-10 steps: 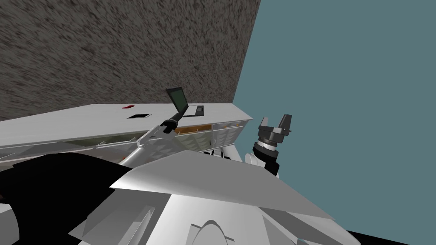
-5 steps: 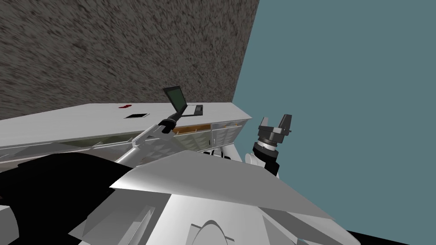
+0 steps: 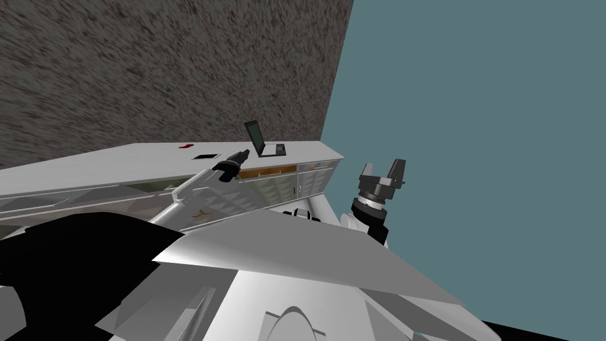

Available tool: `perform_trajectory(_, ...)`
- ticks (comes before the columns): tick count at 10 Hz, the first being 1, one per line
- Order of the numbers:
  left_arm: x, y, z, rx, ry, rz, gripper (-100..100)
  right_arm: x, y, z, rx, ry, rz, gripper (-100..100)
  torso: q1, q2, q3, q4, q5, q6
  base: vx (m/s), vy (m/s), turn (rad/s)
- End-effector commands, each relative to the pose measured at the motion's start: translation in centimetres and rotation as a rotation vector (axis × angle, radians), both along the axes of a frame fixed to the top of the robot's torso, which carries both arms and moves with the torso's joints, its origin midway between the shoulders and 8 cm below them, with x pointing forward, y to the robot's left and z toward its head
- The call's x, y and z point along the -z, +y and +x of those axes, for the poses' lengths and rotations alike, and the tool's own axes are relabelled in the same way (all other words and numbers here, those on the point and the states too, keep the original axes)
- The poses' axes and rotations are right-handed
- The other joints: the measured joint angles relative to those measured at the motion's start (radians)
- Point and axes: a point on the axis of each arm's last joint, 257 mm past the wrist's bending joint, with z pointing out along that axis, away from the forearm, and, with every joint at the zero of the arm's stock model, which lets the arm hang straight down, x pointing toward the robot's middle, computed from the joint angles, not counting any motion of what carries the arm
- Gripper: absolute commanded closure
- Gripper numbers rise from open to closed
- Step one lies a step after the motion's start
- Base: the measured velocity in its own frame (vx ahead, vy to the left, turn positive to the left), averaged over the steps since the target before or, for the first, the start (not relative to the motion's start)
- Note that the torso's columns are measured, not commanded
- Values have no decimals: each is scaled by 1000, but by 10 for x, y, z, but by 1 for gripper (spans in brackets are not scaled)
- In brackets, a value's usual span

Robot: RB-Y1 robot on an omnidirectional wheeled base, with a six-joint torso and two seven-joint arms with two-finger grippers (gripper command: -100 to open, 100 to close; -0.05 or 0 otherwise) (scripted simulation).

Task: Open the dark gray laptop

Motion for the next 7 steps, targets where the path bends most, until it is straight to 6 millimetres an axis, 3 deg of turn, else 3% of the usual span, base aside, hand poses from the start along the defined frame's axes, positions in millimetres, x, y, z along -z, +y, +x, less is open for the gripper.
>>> perform_trajectory(1,-19,4,-2,-20,-10,17,-100,0,0,0,0,0,0,0,-3,-4,-2,-1,-1,0,-169,-4,-61)
perform_trajectory(4,-37,11,-3,-48,-14,15,-100,0,0,0,0,0,0,0,-1,-4,-2,-1,0,0,-107,-20,-69)
perform_trajectory(7,-30,18,-3,-64,8,4,-100,0,0,0,0,0,0,0,2,-11,-7,-4,1,0,186,10,-57)
